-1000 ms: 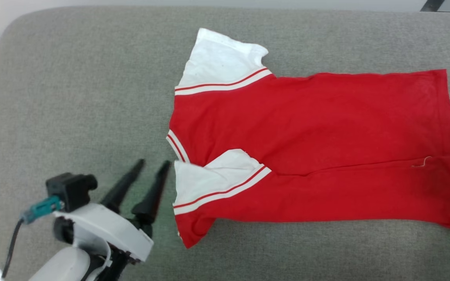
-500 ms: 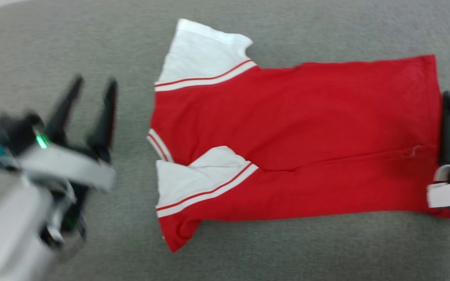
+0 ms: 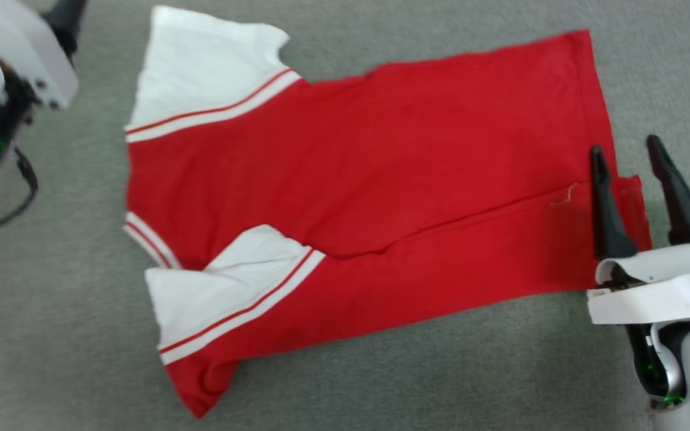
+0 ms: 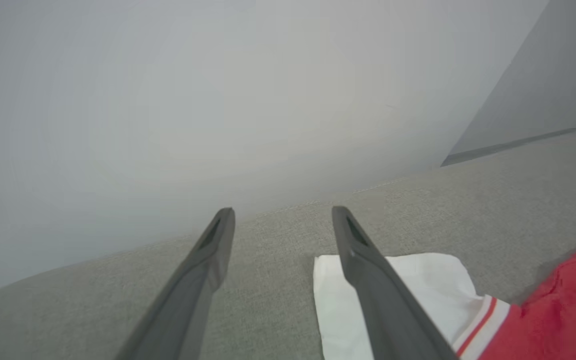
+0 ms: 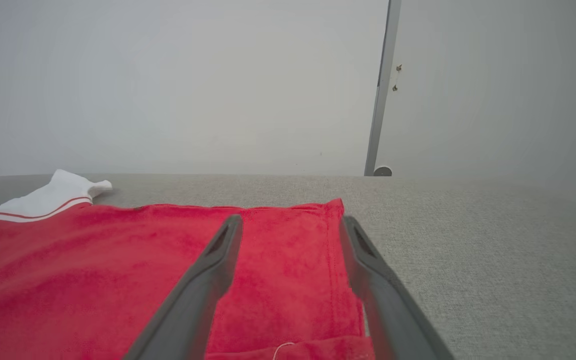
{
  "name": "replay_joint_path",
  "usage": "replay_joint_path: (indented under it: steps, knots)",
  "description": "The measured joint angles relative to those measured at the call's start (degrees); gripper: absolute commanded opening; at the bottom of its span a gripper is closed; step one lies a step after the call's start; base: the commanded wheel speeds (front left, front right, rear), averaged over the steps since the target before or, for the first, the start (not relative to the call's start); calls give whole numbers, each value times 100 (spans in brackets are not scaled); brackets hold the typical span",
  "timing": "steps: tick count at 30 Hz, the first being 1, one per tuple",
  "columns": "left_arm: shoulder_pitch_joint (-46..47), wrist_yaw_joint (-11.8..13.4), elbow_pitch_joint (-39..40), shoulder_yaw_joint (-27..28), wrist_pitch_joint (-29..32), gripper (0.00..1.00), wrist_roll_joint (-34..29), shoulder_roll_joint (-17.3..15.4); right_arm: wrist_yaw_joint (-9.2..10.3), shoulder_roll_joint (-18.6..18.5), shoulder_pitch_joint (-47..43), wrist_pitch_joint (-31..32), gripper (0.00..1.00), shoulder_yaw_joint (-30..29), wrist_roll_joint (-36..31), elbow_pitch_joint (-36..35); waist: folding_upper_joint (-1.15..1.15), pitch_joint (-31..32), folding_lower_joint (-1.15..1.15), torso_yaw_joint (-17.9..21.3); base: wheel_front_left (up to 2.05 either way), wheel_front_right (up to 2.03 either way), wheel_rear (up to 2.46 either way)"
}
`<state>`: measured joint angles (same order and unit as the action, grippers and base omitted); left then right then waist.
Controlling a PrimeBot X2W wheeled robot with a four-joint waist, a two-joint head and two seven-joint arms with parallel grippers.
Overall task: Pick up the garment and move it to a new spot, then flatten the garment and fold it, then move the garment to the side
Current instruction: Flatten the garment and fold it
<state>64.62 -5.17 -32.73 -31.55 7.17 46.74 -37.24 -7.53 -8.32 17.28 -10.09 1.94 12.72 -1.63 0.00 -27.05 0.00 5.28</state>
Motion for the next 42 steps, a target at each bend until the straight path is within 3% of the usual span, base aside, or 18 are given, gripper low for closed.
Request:
replay_joint_path:
  steps: [9,14,21,27,28,29,31,32,33,38,42]
  knots:
    - [1066,-209,-1291,-705,1996,100,269,118,0,-85,164,2,100,360,82,-130,0,-432,0,381,0,0,0]
    - [1291,-222,-1357,-979,3076,100,713,18,0,-126,238,56,100,457,138,-149,0,-630,0,530,0,0,0]
    - [1498,-214,-1236,-999,3774,100,1433,-104,0,-172,239,54,100,460,185,-112,0,-817,0,626,0,0,0]
    - [1475,-213,-925,-1100,3969,100,1880,-75,0,-236,311,147,100,405,233,-152,0,-817,0,556,0,0,0]
    - [1470,-213,-858,-1135,3967,97,1889,-77,0,-245,331,160,100,412,233,-168,0,-820,0,543,0,0,0]
    - [1466,-213,-824,-1159,3944,79,1933,-77,0,-248,332,165,100,426,234,-187,0,-826,0,533,0,0,0]
    - [1443,-214,-735,-1209,3851,35,2011,-87,0,-272,348,215,100,472,234,-194,0,-844,0,521,0,0,0]
    - [1421,-214,-694,-1244,3788,7,2024,-94,0,-299,387,248,100,525,234,-202,0,-850,0,522,0,0,0]
    - [1403,-214,-675,-1279,3745,0,2025,-116,0,-344,469,303,100,597,233,-203,0,-856,0,532,0,0,0]
    - [1402,-223,-616,-1427,3535,0,2061,-238,0,-811,1246,856,100,944,337,-16,0,-888,0,616,0,0,0]
    - [1455,-222,-564,-1540,3421,0,2149,-192,0,-1307,2206,1774,100,1192,749,461,0,-911,0,558,0,0,0]
